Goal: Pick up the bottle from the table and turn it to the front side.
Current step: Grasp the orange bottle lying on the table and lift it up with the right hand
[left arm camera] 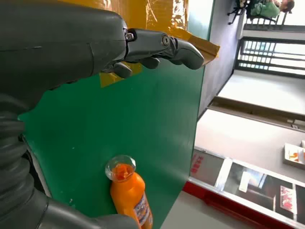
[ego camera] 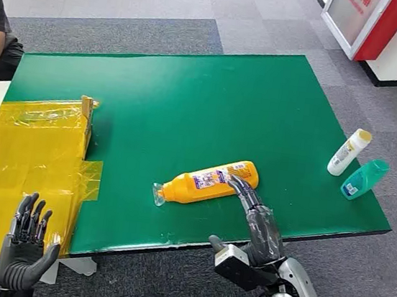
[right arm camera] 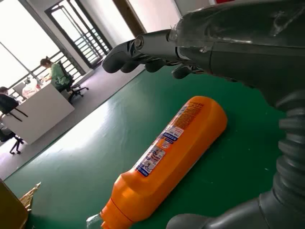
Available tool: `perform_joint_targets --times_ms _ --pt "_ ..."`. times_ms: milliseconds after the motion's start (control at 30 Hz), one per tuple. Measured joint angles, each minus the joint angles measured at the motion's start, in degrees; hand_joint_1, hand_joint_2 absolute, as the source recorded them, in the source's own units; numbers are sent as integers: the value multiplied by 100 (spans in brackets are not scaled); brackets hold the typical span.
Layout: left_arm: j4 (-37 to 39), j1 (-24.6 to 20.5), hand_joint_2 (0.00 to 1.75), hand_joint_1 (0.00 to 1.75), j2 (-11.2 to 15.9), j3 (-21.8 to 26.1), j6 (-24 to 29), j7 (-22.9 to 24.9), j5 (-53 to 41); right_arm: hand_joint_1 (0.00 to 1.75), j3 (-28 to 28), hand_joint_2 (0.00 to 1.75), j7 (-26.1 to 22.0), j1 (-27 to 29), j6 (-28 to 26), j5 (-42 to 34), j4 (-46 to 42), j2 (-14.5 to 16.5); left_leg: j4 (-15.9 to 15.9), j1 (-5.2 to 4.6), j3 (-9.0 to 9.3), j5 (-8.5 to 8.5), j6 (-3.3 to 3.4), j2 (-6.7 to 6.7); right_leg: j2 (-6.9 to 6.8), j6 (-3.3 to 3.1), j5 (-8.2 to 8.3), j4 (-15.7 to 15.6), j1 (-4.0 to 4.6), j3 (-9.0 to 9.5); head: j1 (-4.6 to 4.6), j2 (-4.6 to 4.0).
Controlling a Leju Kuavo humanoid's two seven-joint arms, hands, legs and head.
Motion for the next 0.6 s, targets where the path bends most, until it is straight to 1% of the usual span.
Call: perform_joint_targets --times_ms 400,600 --pt "0 -2 175 0 10 -14 1 -29 70 0 0 175 36 -3 -8 43 -13 -1 0 0 0 0 0 0 0 0 0 0 0 0 0 0" --pt "5 -35 175 0 57 1 -17 -89 135 0 55 175 220 -240 54 341 43 -48 0 0 -1 2 1 0 0 0 1 0 0 2 0 0"
